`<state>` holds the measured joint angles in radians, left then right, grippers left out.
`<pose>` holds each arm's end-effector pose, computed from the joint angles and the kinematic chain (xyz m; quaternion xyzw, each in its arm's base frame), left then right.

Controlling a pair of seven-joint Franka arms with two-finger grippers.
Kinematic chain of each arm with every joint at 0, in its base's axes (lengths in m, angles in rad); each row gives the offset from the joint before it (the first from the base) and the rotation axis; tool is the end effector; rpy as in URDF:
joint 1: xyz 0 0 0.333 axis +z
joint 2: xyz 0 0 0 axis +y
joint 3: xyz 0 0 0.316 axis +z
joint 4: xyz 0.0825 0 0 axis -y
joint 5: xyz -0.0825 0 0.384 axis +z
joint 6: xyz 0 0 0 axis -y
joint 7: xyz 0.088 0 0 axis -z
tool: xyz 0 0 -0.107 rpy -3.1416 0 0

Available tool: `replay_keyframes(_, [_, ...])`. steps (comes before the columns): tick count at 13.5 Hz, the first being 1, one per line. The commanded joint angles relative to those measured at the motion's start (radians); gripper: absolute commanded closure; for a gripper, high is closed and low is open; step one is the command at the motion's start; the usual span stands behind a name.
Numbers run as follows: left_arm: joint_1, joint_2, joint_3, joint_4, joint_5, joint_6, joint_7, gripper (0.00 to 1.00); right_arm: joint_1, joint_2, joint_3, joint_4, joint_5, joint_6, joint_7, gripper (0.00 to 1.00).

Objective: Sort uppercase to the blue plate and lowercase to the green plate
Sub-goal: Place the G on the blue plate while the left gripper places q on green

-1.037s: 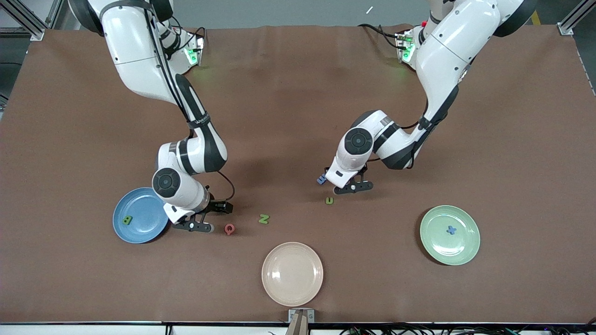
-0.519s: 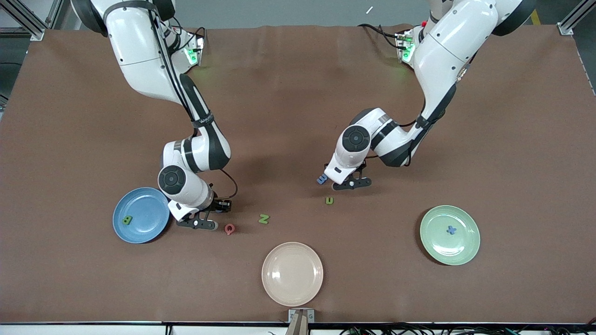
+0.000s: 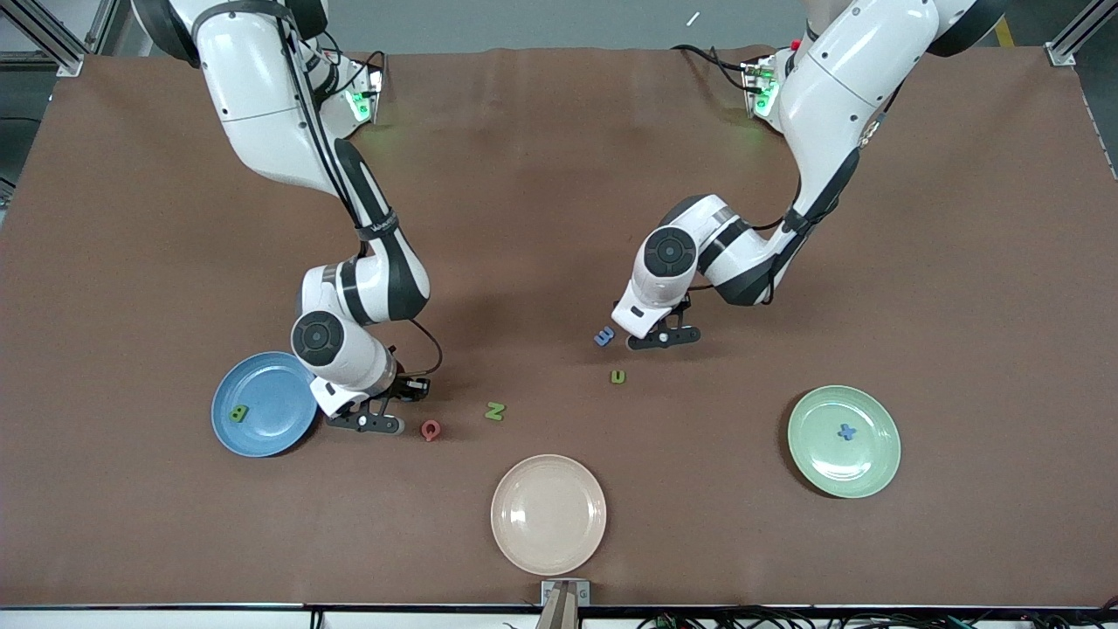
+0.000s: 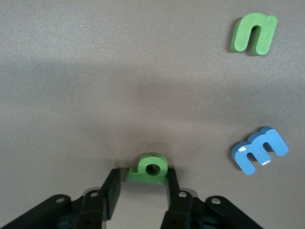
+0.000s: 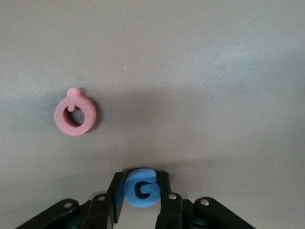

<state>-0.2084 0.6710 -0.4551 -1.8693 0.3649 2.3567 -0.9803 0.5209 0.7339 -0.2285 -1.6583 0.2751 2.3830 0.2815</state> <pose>0.5016 -0.3721 0.1752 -0.9971 -0.0580 0.0443 0.0197 0.6493 0.2164 0.1901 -0.9977 0.0648 -0.0031 0.0209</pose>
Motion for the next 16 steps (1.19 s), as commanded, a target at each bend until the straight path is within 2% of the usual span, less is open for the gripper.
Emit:
replay_keyframes(1, [0.006,-0.025,0.001,-0.027,0.017,0.013,-0.017,0.59,-0.006,-0.040,-0.073,0.041,-0.001,-0.124,-0.068,0.95])
replay_keyframes(3, [0.007,-0.024,0.001,-0.025,0.017,0.016,-0.017,0.59,-0.010,-0.040,-0.144,0.089,0.001,-0.214,-0.181,0.95])
replay_keyframes(6, [0.006,-0.021,0.003,-0.013,0.017,0.016,-0.017,0.61,-0.021,-0.039,-0.227,0.084,0.001,-0.235,-0.341,0.94])
replay_keyframes(8, [0.006,-0.016,0.004,-0.008,0.017,0.016,-0.017,0.62,-0.079,-0.034,-0.227,0.081,0.003,-0.235,-0.419,0.92])
replay_keyframes(10, [0.006,-0.016,0.006,-0.005,0.017,0.016,-0.017,0.66,-0.116,-0.028,-0.226,0.074,0.006,-0.234,-0.470,0.86])
replay_keyframes(12, [0.007,-0.016,0.006,-0.005,0.017,0.016,-0.017,0.78,-0.139,-0.025,-0.222,0.072,0.012,-0.228,-0.475,0.63])
replay_keyframes(13, [0.010,-0.016,0.006,-0.005,0.017,0.016,-0.017,0.84,-0.142,-0.022,-0.221,0.072,0.012,-0.226,-0.475,0.31])
replay_keyframes(14, [0.015,-0.021,0.007,-0.004,0.017,0.015,-0.015,0.89,-0.140,-0.022,-0.221,0.072,0.015,-0.226,-0.473,0.10])
replay_keyframes(16, [0.029,-0.043,0.009,0.002,0.017,0.012,-0.012,0.90,-0.133,-0.024,-0.221,0.072,0.016,-0.226,-0.473,0.01])
